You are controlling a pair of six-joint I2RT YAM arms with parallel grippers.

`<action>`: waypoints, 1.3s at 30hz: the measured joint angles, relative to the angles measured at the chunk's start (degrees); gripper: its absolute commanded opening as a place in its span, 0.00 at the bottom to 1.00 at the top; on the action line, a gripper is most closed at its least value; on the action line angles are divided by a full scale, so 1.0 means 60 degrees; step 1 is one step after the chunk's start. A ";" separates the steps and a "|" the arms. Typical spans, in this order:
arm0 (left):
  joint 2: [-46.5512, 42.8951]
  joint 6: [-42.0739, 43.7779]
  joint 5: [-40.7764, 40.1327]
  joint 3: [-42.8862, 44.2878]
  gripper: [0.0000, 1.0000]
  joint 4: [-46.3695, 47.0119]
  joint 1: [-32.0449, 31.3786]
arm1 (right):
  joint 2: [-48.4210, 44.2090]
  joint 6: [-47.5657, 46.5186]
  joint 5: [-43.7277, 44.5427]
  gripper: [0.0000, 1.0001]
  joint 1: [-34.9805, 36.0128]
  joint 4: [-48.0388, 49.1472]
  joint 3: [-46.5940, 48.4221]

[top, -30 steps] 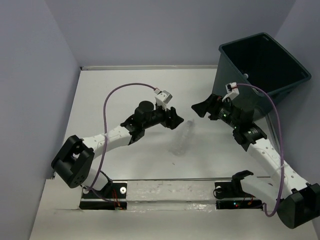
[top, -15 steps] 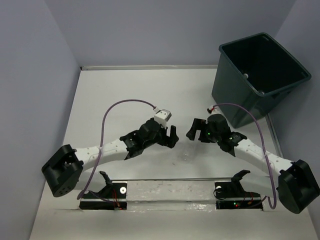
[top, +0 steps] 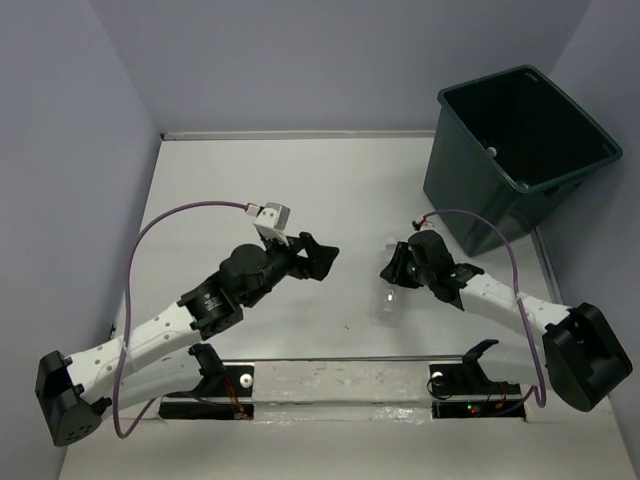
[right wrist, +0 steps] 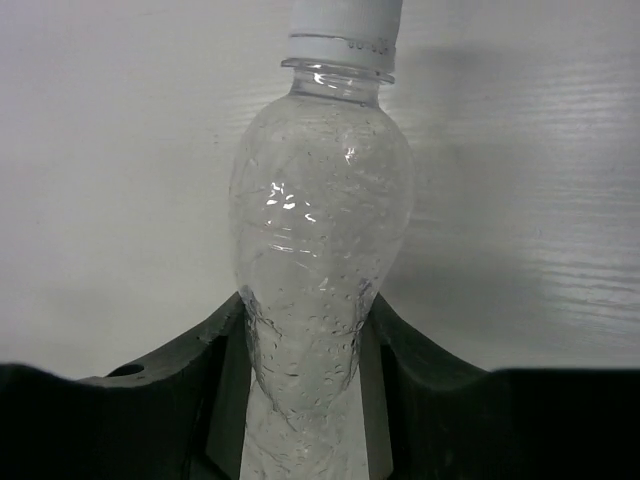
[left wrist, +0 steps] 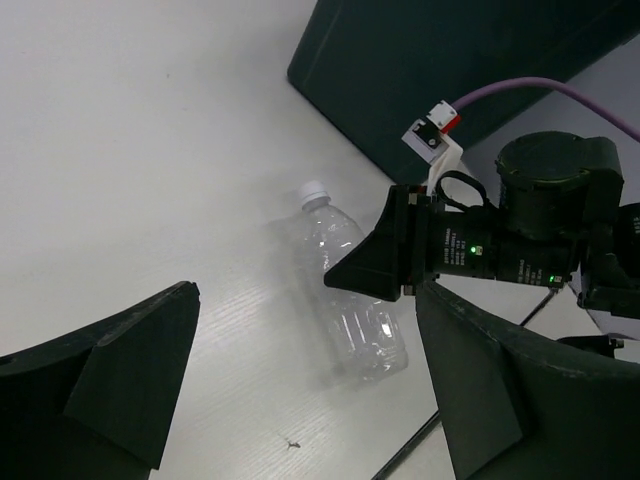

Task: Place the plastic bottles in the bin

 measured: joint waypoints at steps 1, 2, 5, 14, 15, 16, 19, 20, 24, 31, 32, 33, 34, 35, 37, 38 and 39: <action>-0.0240 -0.0040 -0.0106 0.0051 0.99 -0.0299 0.0000 | -0.0157 0.0011 -0.0004 0.20 0.0007 -0.0106 0.0069; -0.0579 -0.0069 -0.0251 0.0135 0.99 -0.0678 -0.0004 | -0.0331 -0.0109 -0.0015 0.20 0.0007 -0.0273 0.0178; -0.1534 -0.0091 -0.0670 0.0703 0.99 -0.1694 0.0000 | -0.1559 -0.0517 0.0095 0.20 0.0015 -0.1173 0.1472; -0.3504 0.0124 -0.1741 0.2058 0.99 -0.3421 0.0000 | -0.2109 -0.5235 0.4455 0.20 -0.0036 0.0433 0.8488; -0.3701 0.0182 -0.1825 0.2087 0.99 -0.3574 -0.0004 | -0.1934 -0.6557 0.5249 0.20 -0.0270 0.1650 0.8841; -0.3894 0.0226 -0.1909 0.2087 0.99 -0.3723 0.0000 | -0.1657 -0.7366 0.5665 0.21 -0.0714 0.2324 0.9154; -0.4233 0.0321 -0.2022 0.2084 0.99 -0.4069 0.0000 | -0.0368 -0.9067 0.6546 0.25 -0.2517 0.3829 0.9949; -0.4291 0.0353 -0.2040 0.2073 0.99 -0.4153 0.0000 | 0.0076 -0.9369 0.6637 0.31 -0.3042 0.4069 1.0029; -0.4415 0.0470 -0.2157 0.1945 0.99 -0.4459 0.0000 | 0.1464 -0.9581 0.6692 0.88 -0.4022 0.3993 0.9573; -0.4411 0.0685 -0.2204 0.1902 0.99 -0.4954 -0.0004 | 0.2579 -0.9041 0.6601 1.00 -0.4113 0.2022 0.9439; -0.4411 0.0714 -0.2218 0.1902 0.99 -0.4991 0.0000 | 0.2488 -0.8779 0.6473 1.00 -0.4120 0.1650 0.9664; -0.4411 0.0725 -0.2233 0.1902 0.99 -0.5002 -0.0004 | 0.2368 -0.8535 0.6298 1.00 -0.4120 0.1428 0.9854; -0.4411 0.0739 -0.2237 0.1902 0.99 -0.5009 0.0000 | 0.2146 -0.8160 0.6011 1.00 -0.4120 0.1049 1.0131; -0.4411 0.0769 -0.2233 0.1902 0.99 -0.5009 0.0000 | 0.1796 -0.7573 0.5508 1.00 -0.4120 0.0674 1.0433; -0.4408 0.0801 -0.2226 0.1909 0.99 -0.4994 -0.0004 | 0.1086 -0.6852 0.4834 1.00 -0.4120 0.0328 1.0721; -0.4397 0.0816 -0.2215 0.1916 0.99 -0.4987 0.0000 | 0.0637 -0.6335 0.4291 1.00 -0.4120 0.0124 1.0837; -0.4353 0.0841 -0.2189 0.1953 0.99 -0.4965 0.0000 | 0.0193 -0.6029 0.3949 1.00 -0.4120 0.0033 1.0892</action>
